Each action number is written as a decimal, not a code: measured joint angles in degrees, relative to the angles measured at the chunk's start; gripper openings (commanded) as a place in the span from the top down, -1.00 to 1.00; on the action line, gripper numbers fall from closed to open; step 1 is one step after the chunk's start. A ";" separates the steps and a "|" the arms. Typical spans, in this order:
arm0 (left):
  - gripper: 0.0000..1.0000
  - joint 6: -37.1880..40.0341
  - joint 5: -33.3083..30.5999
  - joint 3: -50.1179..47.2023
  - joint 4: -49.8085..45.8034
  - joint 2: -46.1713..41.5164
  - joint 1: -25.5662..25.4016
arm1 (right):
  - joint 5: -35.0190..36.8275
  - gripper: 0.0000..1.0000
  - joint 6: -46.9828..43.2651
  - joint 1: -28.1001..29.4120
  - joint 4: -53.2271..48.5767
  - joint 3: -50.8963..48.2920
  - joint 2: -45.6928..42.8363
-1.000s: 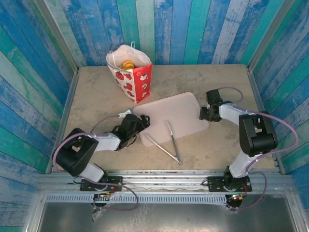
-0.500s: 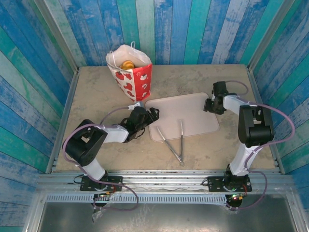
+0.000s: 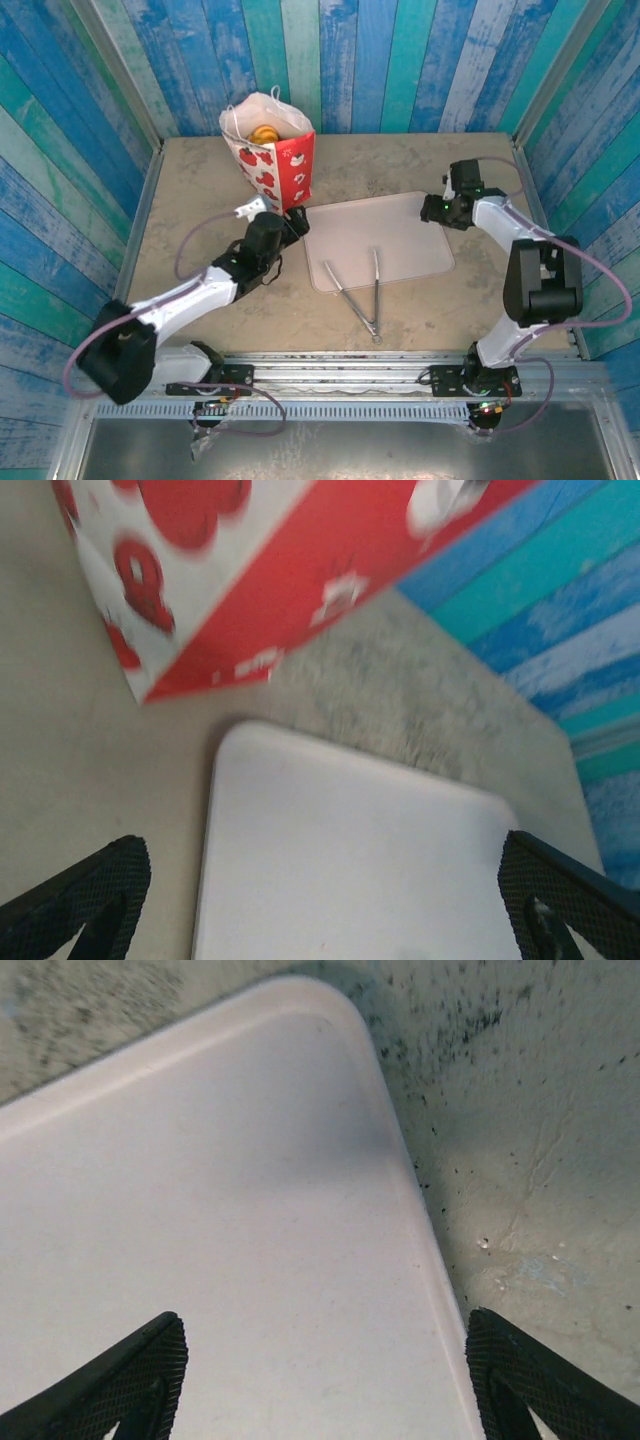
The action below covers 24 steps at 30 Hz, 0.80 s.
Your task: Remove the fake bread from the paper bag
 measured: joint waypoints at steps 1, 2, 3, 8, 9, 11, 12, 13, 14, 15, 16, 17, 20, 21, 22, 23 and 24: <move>-0.87 0.37 -0.98 1.22 -1.60 -2.14 0.46 | -0.20 -1.00 -0.17 0.00 -0.26 -0.35 -1.18; -0.88 0.76 -1.38 2.34 -2.73 -3.80 1.25 | -0.35 -1.00 -0.15 0.00 -0.37 -0.66 -2.05; -0.87 1.44 -1.60 3.76 -3.80 -5.33 2.73 | -0.46 -1.00 -0.17 0.02 -0.66 -0.96 -2.95; -0.88 4.61 -1.75 14.29 -9.42 -5.92 11.58 | -0.81 -1.00 0.33 0.00 -1.84 -1.86 -5.33; -0.88 5.46 -1.60 17.38 -10.73 -4.94 12.76 | -0.79 -1.00 0.61 0.00 -2.19 -1.86 -5.57; -0.88 6.93 -0.96 24.00 -12.87 -2.10 14.88 | -0.79 -1.00 1.16 0.00 -2.89 -1.86 -6.01; -0.88 7.58 -0.22 27.39 -13.79 -0.31 15.96 | -0.79 -1.00 1.40 0.00 -3.32 -1.86 -6.23; -0.88 8.00 0.48 30.16 -14.53 1.33 16.92 | -0.79 -1.00 1.62 0.00 -3.67 -1.86 -6.45; -0.87 8.39 1.79 33.48 -15.56 3.48 18.23 | -0.79 -1.00 1.81 0.00 -3.96 -1.86 -6.73; -0.87 8.74 3.21 36.52 -16.55 5.53 19.50 | -0.79 -1.00 1.97 0.00 -4.15 -1.86 -7.06; -0.87 8.92 4.44 39.12 -17.62 7.58 20.68 | -0.76 -1.00 2.05 0.00 -4.26 -1.86 -7.43; -0.87 9.11 5.75 41.79 -18.80 9.81 21.88 | -0.76 -1.00 2.10 -0.02 -4.33 -1.88 -7.89; -0.88 9.42 9.16 49.18 -23.34 16.26 24.65 | -0.79 -1.00 2.23 -0.02 -4.26 -2.29 -9.75; -0.88 9.46 10.16 51.56 -25.11 18.34 25.33 | -0.81 -1.00 2.25 -0.02 -4.28 -2.60 -10.40; -0.88 9.49 10.86 53.48 -26.43 20.04 25.79 | -0.90 -1.00 2.25 -0.02 -4.37 -2.78 -10.91; -0.87 9.46 11.69 55.52 -27.93 21.86 26.25 | -1.09 -1.00 2.25 -0.02 -4.35 -2.93 -11.28; -0.87 9.49 12.48 57.68 -29.55 23.65 26.67 | -1.29 -1.00 2.25 -0.02 -4.37 -3.06 -11.61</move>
